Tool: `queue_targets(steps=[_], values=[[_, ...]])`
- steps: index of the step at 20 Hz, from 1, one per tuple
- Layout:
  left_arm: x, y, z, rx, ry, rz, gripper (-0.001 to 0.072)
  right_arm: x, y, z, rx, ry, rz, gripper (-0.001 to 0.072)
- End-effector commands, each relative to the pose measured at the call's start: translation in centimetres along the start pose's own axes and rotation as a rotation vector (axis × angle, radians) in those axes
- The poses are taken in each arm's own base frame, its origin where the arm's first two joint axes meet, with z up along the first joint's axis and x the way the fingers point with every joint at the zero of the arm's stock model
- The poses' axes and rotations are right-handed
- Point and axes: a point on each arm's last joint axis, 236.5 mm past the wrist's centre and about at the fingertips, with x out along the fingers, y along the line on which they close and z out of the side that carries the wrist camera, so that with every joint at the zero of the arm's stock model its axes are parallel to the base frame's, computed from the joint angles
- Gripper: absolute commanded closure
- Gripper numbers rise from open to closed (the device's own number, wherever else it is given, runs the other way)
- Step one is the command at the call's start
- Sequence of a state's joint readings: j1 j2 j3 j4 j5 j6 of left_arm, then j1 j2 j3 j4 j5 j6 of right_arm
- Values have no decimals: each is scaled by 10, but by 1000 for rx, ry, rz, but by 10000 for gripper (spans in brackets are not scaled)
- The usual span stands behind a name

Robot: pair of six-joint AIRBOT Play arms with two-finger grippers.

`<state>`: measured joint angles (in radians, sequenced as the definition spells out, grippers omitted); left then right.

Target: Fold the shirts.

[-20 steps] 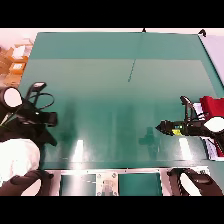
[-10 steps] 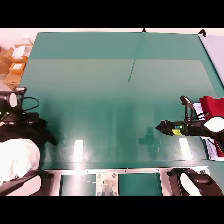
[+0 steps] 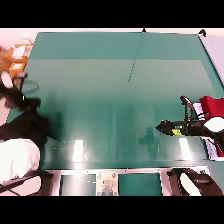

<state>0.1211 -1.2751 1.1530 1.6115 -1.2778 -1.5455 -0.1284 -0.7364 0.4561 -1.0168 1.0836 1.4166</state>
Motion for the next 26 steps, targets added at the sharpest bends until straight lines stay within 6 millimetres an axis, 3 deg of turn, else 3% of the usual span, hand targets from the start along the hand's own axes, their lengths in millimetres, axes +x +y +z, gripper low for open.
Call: queue_targets(steps=[1, 2, 4, 6, 9, 12, 14, 15, 16, 17, 18, 20, 23, 25, 26], values=[[-125, -119, 57, 154, -298, -266, 682, 0, 0, 0, 0, 0, 1, 697], [-161, -163, 60, 226, -370, -348, 682, 0, 0, 0, 0, 0, 1, 697], [-212, -236, 48, 346, -464, -491, 682, 0, 0, 2, 0, -8, 0, 697], [-232, -300, 27, 448, -507, -607, 682, 0, -1, 6, 0, -27, -3, 697], [-213, -381, -5, 534, -430, -732, 681, 0, -1, 6, 0, -26, -3, 697], [-161, -456, -42, 632, -287, -846, 680, 0, -1, 6, 0, -26, -4, 697], [-132, -492, -60, 643, -196, -945, 674, 0, -1, 8, 0, -35, -5, 697], [-122, -497, -60, 632, -169, -963, 401, -1, -1, 11, 0, -45, -6, 697], [-115, -494, -54, 618, -163, -953, 66, -2, 0, 13, -2, -51, -6, 697], [-114, -482, -45, 612, -154, -938, 32, -5, 2, 17, -8, -61, -4, 695], [-115, -460, -33, 613, -128, -915, 31, -9, 5, 22, -10, -72, -1, 609], [-111, -391, -8, 583, -37, -795, 32, -15, 9, 31, -6, -96, 3, 157], [-85, -266, 13, 405, 123, -550, 32, -10, 9, 44, 22, -131, 14, 129], [-63, -208, 6, 298, 202, -445, 34, 11, 3, 40, 84, -62, 28, 129], [-56, -193, -5, 265, 238, -428, 59, 22, 2, 40, 124, -31, 44, 129]])
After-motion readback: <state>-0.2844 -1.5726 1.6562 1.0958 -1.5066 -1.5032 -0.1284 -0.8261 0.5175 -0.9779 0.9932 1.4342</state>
